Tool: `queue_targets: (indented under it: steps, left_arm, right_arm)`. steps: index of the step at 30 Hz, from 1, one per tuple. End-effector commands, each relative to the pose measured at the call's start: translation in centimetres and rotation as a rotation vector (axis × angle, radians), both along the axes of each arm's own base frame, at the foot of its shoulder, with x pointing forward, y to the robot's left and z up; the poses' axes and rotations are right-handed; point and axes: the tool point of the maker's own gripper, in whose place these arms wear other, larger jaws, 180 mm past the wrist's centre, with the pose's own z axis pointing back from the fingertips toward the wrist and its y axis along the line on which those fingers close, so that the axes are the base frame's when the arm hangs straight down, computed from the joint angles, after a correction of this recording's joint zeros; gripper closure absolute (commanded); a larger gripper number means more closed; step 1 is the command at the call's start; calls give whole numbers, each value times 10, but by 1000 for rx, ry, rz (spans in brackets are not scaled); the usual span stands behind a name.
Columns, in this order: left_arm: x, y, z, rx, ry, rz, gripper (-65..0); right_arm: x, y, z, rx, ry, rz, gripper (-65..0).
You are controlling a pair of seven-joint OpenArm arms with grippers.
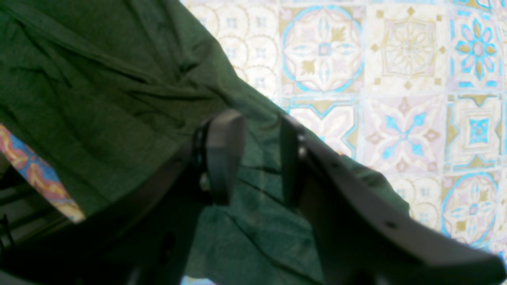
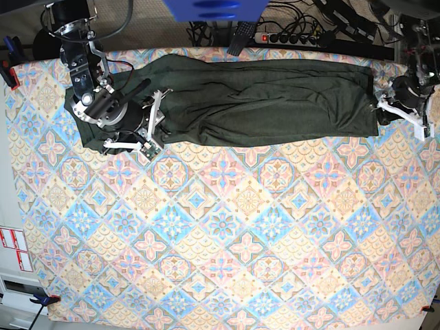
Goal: Fold the T-shirt properly
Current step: 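Lay the sleeve along the strip and move the left gripper to the strip's end, then grasp the strip's end with the left gripper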
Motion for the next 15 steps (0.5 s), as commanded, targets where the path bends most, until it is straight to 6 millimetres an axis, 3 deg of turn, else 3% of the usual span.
queue_targets:
  steps: [1,6,15]
  left_arm:
    - [5,18,4,-12,32,9,-323]
    - [14,21,-8,-126,156,-92,-324]
    - [21,21,-15,-139,163,-173,-324]
  right_arm:
    - [7,2,11,17,-39,3,-192]
    - [6,2,10,17,-37,3,-192]
    - [6,2,10,17,-36,3,-192]
